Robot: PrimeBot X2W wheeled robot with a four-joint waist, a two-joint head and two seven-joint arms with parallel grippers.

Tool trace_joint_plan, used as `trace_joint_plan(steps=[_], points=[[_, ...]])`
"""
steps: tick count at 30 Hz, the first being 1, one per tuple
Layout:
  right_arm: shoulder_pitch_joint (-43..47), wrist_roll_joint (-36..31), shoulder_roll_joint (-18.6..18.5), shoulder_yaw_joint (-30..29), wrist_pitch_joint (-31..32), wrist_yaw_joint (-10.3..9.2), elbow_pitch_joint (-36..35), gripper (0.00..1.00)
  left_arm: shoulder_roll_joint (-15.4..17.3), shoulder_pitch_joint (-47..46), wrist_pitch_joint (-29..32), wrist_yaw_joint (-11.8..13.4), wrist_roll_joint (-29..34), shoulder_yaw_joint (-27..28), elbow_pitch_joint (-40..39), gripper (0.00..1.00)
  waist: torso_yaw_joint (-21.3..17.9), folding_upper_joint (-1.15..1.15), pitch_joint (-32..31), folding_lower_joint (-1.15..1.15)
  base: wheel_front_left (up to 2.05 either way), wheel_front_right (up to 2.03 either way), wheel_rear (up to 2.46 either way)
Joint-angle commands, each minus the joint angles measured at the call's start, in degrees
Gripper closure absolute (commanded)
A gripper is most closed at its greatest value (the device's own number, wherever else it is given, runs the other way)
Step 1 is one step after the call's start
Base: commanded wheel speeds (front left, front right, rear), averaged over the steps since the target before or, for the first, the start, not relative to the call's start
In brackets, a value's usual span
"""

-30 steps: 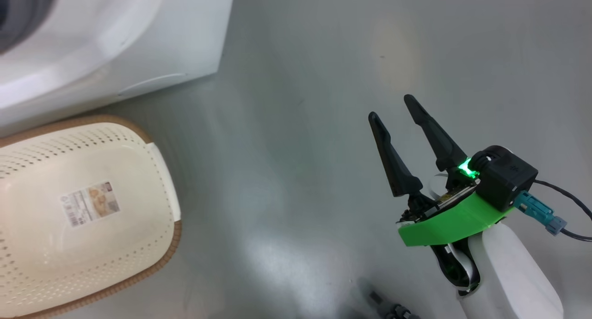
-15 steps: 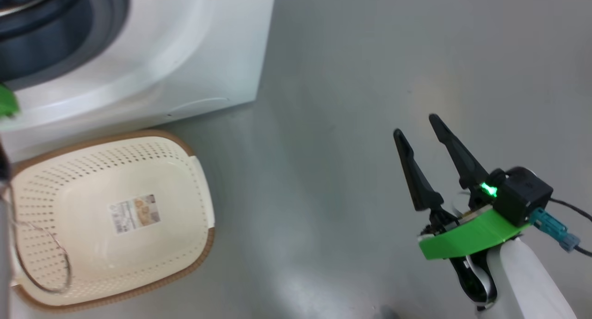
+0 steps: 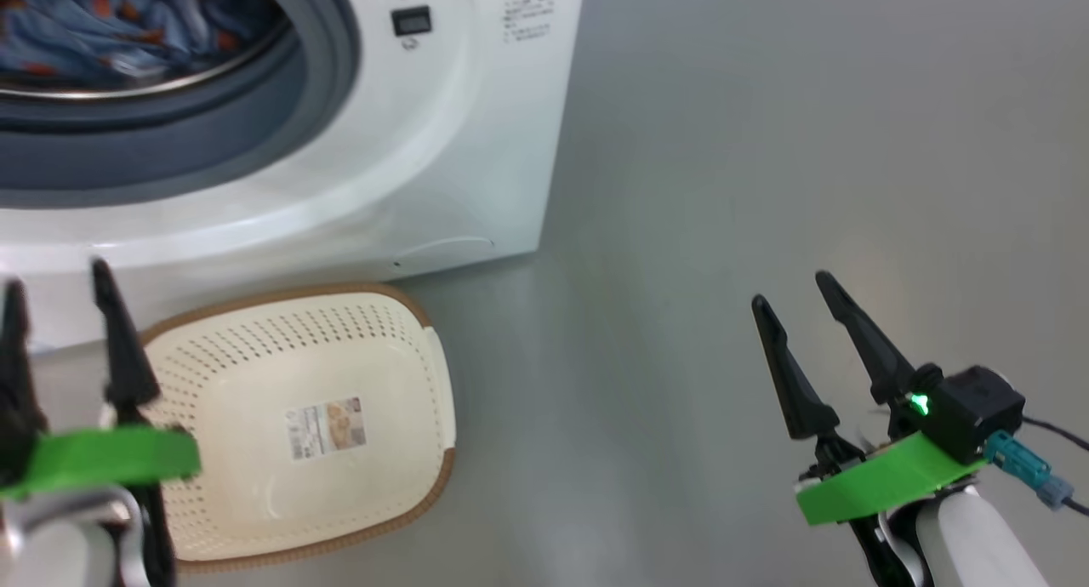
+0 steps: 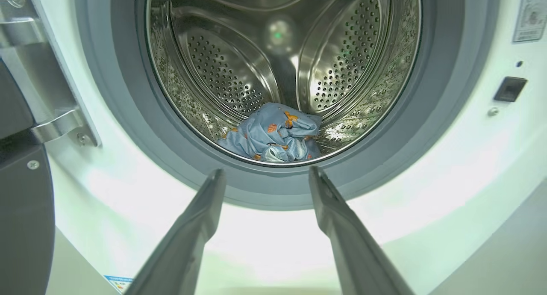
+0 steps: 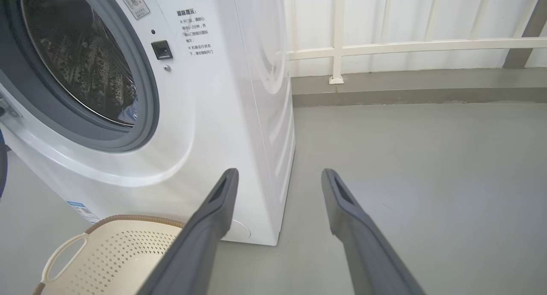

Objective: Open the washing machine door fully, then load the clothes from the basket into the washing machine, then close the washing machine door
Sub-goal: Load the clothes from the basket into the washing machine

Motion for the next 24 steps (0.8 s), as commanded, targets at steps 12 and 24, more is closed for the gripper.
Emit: trace_joint_plan(steps=[12,24], points=[[6.9,-2.7,-0.3,-0.8,1.7,0.09,-2.3,0.00,-0.6,13.7,0.4,2.3,2.4,-3.2,-10.1,0.00,5.6,0.00,-10.0,0.00,0.00,0.00,0.00],[12.2,-4.3,0.7,-1.7,4.2,0.09,-4.6,0.00,-1.2,19.5,0.4,1.5,2.4,-6.6,-10.1,0.00,7.6,0.00,-16.8,0.00,0.00,0.00,0.00]])
